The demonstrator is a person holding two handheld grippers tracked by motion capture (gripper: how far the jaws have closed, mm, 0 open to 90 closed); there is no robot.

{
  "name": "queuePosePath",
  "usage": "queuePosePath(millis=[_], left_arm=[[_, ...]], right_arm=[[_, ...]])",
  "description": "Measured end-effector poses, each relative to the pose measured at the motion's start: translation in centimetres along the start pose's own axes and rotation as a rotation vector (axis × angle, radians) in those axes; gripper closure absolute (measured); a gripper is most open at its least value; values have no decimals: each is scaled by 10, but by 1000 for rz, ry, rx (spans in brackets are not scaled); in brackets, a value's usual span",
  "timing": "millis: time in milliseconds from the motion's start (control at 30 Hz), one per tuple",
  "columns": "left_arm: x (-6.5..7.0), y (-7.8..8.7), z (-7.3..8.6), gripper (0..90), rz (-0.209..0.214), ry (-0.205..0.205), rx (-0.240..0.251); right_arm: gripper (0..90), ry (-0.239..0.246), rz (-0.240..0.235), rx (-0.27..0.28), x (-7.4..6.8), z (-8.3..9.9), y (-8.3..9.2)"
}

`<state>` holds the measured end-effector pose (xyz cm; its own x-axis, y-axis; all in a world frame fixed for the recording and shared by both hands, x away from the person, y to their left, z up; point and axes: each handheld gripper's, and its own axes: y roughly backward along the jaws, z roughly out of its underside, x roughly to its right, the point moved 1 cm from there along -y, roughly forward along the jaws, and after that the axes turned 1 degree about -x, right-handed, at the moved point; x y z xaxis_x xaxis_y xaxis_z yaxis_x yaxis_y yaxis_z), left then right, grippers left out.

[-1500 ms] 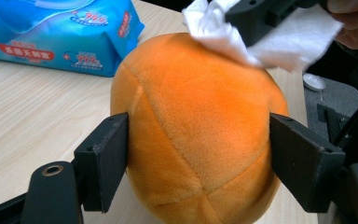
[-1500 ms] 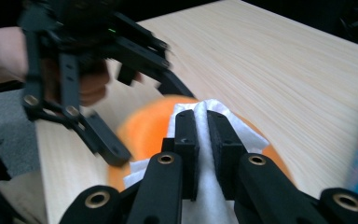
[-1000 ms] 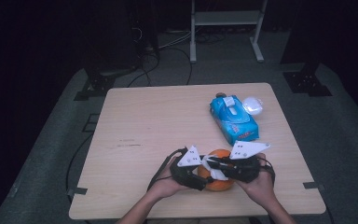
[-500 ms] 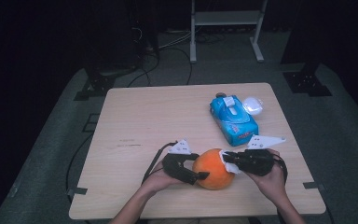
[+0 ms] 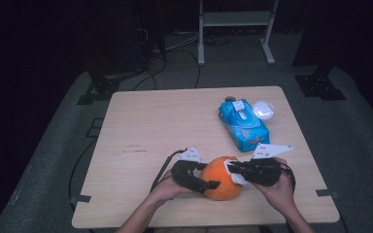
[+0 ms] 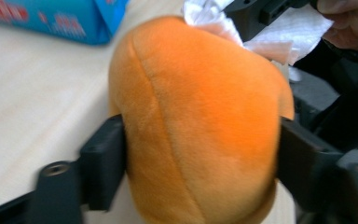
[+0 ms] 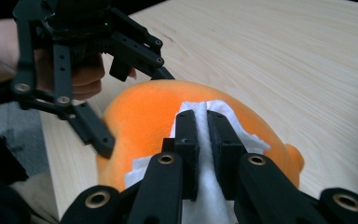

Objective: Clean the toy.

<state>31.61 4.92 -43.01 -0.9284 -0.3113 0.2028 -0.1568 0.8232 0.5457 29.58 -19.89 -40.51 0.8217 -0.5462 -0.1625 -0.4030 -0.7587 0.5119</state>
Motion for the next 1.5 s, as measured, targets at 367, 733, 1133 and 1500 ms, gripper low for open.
queuePosePath(millis=[367, 733, 1133, 1500], left_arm=[[-13, 16, -2, 226, -111, -43, 16], [-14, 18, 4, 270, -48, -77, 29], [-14, 16, 1, 150, -47, -62, -15], [-14, 20, 1, 141, -7, -54, -13]], right_arm=[[827, 14, -31, -11, -8, -1, -8], [828, 88, -43, -19, -25, -7, -13], [827, 3, -25, -1, 1, -1, 0], [827, 8, -38, -15, -4, 0, -4]])
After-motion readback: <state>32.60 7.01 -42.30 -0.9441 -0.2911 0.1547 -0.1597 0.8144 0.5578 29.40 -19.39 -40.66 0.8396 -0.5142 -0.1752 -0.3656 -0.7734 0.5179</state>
